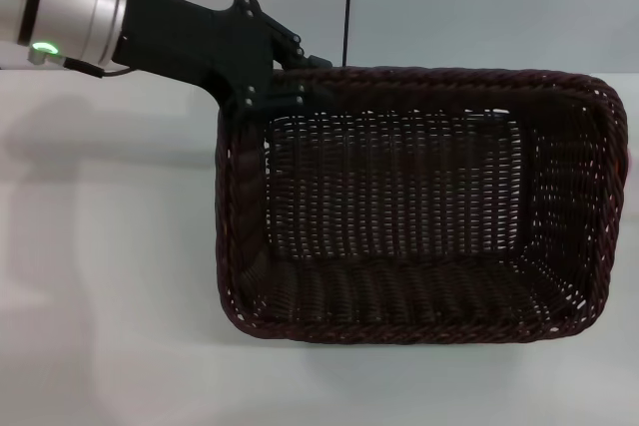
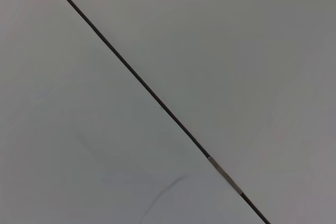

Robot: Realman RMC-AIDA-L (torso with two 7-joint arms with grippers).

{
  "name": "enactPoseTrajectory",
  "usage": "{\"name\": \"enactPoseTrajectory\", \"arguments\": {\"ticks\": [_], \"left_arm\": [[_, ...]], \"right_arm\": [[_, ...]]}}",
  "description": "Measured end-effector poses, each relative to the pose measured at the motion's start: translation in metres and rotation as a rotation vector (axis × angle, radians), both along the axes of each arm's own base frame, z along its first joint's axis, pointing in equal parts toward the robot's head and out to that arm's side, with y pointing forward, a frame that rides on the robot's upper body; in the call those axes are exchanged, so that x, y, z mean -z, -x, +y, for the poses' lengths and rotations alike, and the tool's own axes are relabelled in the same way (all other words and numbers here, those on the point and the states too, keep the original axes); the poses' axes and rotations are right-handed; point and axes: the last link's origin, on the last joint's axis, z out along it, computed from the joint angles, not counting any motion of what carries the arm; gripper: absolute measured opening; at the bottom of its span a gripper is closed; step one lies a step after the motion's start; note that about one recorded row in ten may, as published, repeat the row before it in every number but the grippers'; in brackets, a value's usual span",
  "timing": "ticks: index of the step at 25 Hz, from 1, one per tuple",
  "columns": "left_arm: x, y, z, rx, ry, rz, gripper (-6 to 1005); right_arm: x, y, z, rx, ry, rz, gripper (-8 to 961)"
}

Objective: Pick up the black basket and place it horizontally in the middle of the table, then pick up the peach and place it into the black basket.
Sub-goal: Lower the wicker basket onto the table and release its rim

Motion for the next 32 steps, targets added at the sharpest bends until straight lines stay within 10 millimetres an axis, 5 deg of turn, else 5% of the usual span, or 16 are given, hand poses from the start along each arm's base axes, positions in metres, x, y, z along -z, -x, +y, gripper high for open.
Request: {"name": "enactPoseTrajectory", "arguments": {"ticks": [32], "left_arm": [[0.022, 0.004, 0.008, -0.013, -0.031, -0.034, 316]], "right_arm": [[0.002, -0.001, 0.0, 0.004, 0.013, 0.0, 602]]}}
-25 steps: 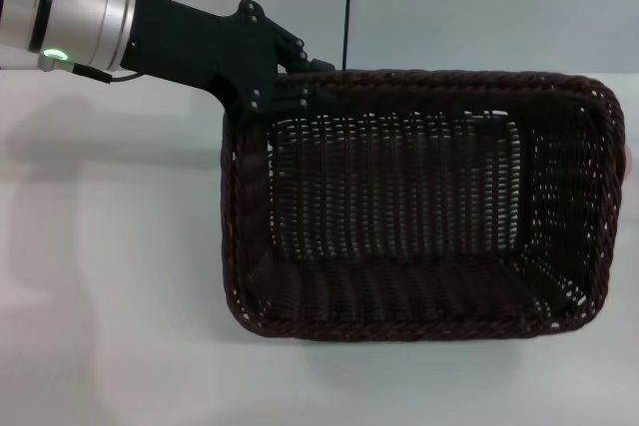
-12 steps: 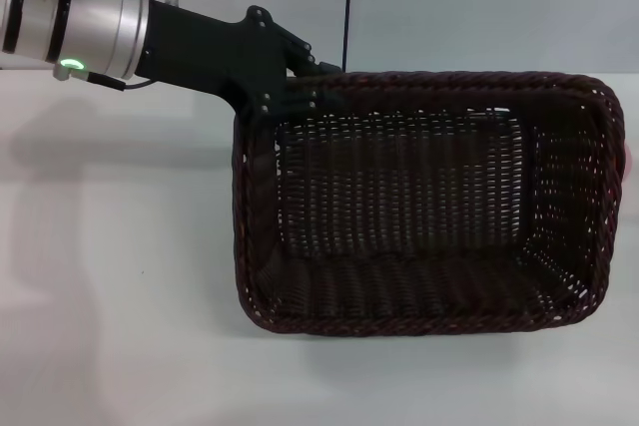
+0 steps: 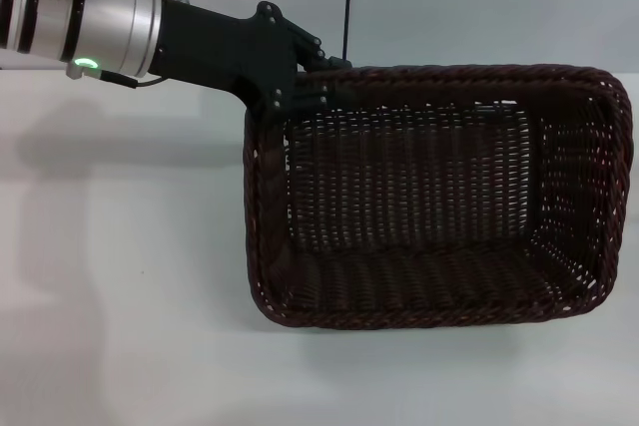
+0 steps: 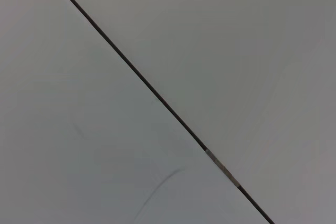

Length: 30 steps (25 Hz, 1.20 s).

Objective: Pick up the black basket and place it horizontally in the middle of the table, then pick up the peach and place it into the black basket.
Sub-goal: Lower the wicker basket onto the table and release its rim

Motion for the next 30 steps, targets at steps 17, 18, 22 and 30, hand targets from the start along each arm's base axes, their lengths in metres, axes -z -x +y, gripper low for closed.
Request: {"name": "enactPoseTrajectory", "arguments": {"ticks": [17, 18, 22, 30], "left_arm": [[0.0006, 0.001, 0.007, -0.024, -0.073, -0.036, 347], [0.0, 0.0017, 0.0077, -0.034, -0.082, -0.046, 349], [-0.0008, 0.0027, 0.0079, -0.042, -0.089, -0.056, 356], [-0.0026, 0.0025, 0.0088, -0.046, -0.105, -0.08, 561]], "right_arm": [[0.001, -0.0004, -0.0006, 0.004, -0.001, 0.007, 603], [0.001, -0.0004, -0.0007, 0.004, -0.001, 0.007, 603], [0.0011, -0.0005, -0.0008, 0.005, -0.002, 0.008, 602], [0.0011, -0.0002, -0.0005, 0.004, -0.002, 0.009, 603]]}}
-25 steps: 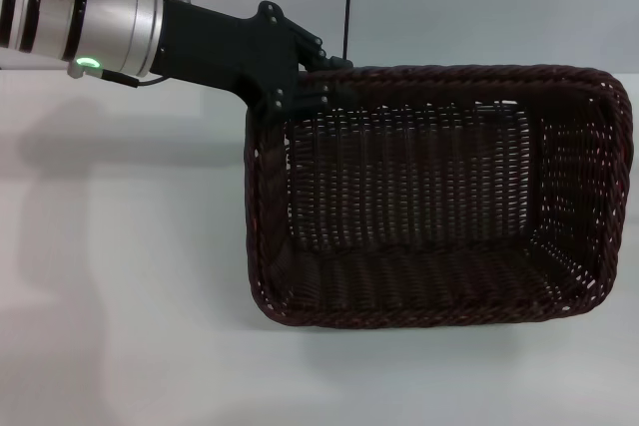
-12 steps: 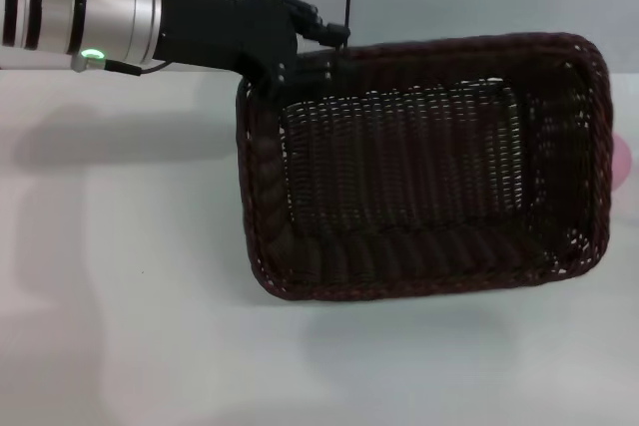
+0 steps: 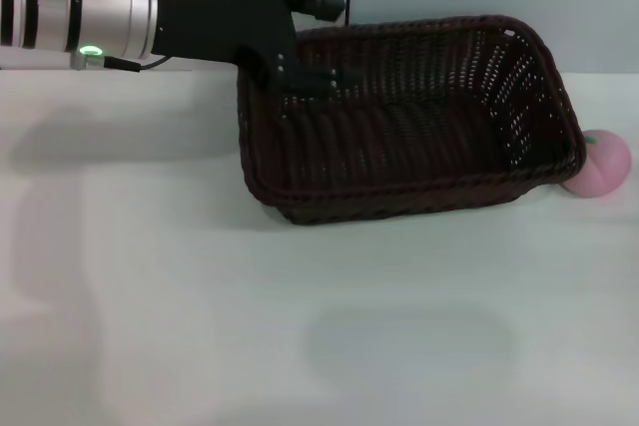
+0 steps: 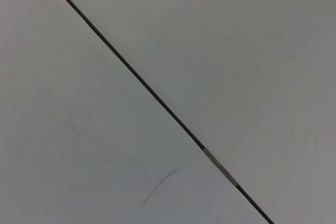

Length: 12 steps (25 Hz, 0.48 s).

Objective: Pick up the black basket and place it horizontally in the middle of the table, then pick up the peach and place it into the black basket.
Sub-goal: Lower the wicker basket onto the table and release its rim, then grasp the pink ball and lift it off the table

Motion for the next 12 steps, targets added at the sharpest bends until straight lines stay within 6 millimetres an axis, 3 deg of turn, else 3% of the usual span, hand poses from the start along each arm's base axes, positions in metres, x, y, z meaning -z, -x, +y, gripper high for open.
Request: {"name": "enactPoseTrajectory", "arguments": {"ticks": [3, 6, 12], "left_arm": [[-0.006, 0.004, -0.001, -0.01, -0.04, -0.065, 800], [-0.011, 0.009, -0.003, -0.027, -0.072, -0.116, 817], [-0.019, 0.043, -0.014, -0.155, -0.199, -0.357, 850]], "right_arm": [[0.0, 0.0, 0.0, 0.0, 0.0, 0.0, 602], [0.0, 0.0, -0.001, 0.001, 0.0, 0.0, 602], [0.0, 0.0, -0.001, -0.004, 0.002, -0.002, 603]]}}
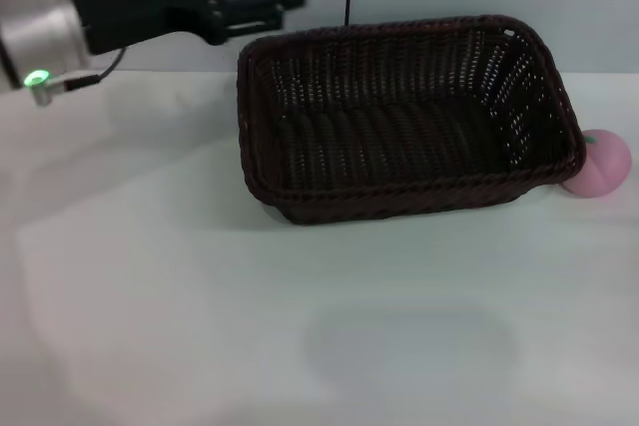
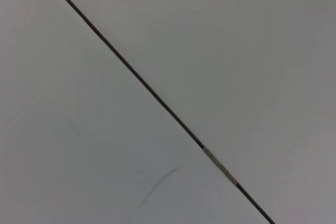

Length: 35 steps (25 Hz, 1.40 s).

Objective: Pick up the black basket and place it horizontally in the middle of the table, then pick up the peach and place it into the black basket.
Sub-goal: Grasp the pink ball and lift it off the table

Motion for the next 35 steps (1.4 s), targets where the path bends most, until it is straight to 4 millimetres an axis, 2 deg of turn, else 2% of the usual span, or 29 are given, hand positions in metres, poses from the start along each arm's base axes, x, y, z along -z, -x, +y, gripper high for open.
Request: {"name": "enactPoseTrajectory", "arguments": {"ticks": [1, 3, 5, 7, 8, 11, 13, 15, 16, 17, 20, 21, 23, 26, 29, 35], "left_arm": [[-0.003, 0.016, -0.006, -0.057, -0.049, -0.101, 856], [-0.005, 0.021, -0.008, -0.077, -0.067, -0.131, 856], [-0.009, 0.037, -0.014, -0.147, -0.13, -0.237, 856], [-0.008, 0.052, -0.021, -0.207, -0.176, -0.315, 856], [-0.008, 0.052, -0.021, -0.207, -0.176, -0.315, 856], [-0.007, 0.08, -0.037, -0.307, -0.27, -0.424, 855], [-0.007, 0.08, -0.037, -0.307, -0.27, -0.424, 855], [-0.002, 0.09, -0.047, -0.34, -0.291, -0.461, 855], [-0.001, 0.091, -0.048, -0.345, -0.289, -0.463, 855], [-0.001, 0.091, -0.048, -0.345, -0.289, -0.463, 855], [0.001, 0.092, -0.05, -0.352, -0.289, -0.465, 855], [0.002, 0.095, -0.051, -0.362, -0.292, -0.466, 855], [0.002, 0.095, -0.051, -0.367, -0.293, -0.469, 855], [0.005, 0.095, -0.051, -0.379, -0.288, -0.48, 854], [0.005, 0.095, -0.051, -0.379, -0.288, -0.482, 854], [0.005, 0.096, -0.052, -0.384, -0.282, -0.492, 854]], "right_arm": [[-0.001, 0.002, 0.001, -0.011, 0.002, -0.007, 603], [-0.001, 0.003, 0.002, -0.018, 0.005, -0.013, 603], [-0.003, 0.006, 0.005, -0.042, 0.023, -0.043, 603], [-0.006, 0.01, 0.007, -0.085, 0.055, -0.101, 603], [-0.01, 0.015, 0.009, -0.137, 0.087, -0.163, 603], [-0.017, 0.02, 0.011, -0.195, 0.126, -0.207, 603], [-0.028, 0.024, 0.014, -0.248, 0.193, -0.23, 603], [-0.038, 0.028, 0.018, -0.285, 0.285, -0.24, 602], [-0.052, 0.035, 0.022, -0.323, 0.4, -0.279, 602], [-0.052, 0.035, 0.022, -0.323, 0.4, -0.279, 602], [-0.07, 0.05, 0.029, -0.357, 0.595, -0.35, 602], [-0.081, 0.061, 0.033, -0.349, 0.718, -0.392, 602], [-0.085, 0.065, 0.035, -0.343, 0.766, -0.411, 602], [-0.094, 0.079, 0.045, -0.288, 0.971, -0.498, 602], [-0.095, 0.085, 0.057, -0.199, 1.104, -0.567, 603], [-0.085, 0.093, 0.075, -0.133, 1.182, -0.671, 603]]}}
